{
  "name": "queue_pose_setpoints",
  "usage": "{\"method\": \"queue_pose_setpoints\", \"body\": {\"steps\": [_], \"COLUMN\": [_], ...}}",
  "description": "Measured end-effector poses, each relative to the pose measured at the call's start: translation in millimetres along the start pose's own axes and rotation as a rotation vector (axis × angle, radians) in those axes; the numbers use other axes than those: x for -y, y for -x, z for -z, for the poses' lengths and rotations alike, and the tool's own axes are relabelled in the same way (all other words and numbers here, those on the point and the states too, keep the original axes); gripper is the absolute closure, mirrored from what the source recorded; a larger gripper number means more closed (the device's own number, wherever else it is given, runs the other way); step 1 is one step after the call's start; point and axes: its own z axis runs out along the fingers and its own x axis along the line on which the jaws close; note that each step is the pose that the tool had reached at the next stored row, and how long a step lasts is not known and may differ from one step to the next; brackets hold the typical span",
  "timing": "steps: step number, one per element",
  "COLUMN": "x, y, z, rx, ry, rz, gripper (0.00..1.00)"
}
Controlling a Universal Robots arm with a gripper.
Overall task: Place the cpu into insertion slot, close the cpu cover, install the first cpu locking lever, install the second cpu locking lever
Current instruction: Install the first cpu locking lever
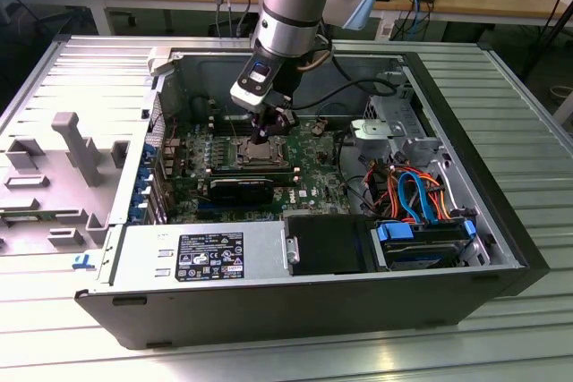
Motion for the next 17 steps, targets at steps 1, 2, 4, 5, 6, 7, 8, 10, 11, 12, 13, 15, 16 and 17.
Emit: {"method": "queue_pose_setpoints", "body": {"steps": [1, 2, 4, 5, 6, 7, 8, 10, 11, 12, 13, 15, 16, 17], "x": [0.0, 0.0, 0.0, 0.0, 0.0, 0.0, 0.0, 0.0, 0.0, 0.0, 0.0, 0.0, 0.0, 0.0], "y": [0.0, 0.0, 0.0, 0.0, 0.0, 0.0, 0.0, 0.0, 0.0, 0.0, 0.0, 0.0, 0.0, 0.0], "z": [0.0, 0.0, 0.0, 0.0, 0.0, 0.0, 0.0, 0.0, 0.0, 0.0, 0.0, 0.0, 0.0, 0.0], "rx": [0.0003, 0.0006, 0.0014, 0.0017, 0.0021, 0.0024, 0.0027, 0.0033, 0.0037, 0.0039, 0.0043, 0.0049, 0.0052, 0.0058], "ry": [-0.0002, -0.0002, -0.0005, -0.0006, -0.0007, -0.0009, -0.0010, -0.0012, -0.0013, -0.0014, -0.0016, -0.0017, -0.0019, -0.0021], "rz": [0.002, 0.003, 0.008, 0.010, 0.012, 0.014, 0.016, 0.019, 0.021, 0.023, 0.025, 0.029, 0.030, 0.034], "gripper": [0.89, 0.89, 0.89, 0.89, 0.89, 0.89, 0.89, 0.89, 0.89, 0.89, 0.89, 0.89, 0.89, 0.89]}}
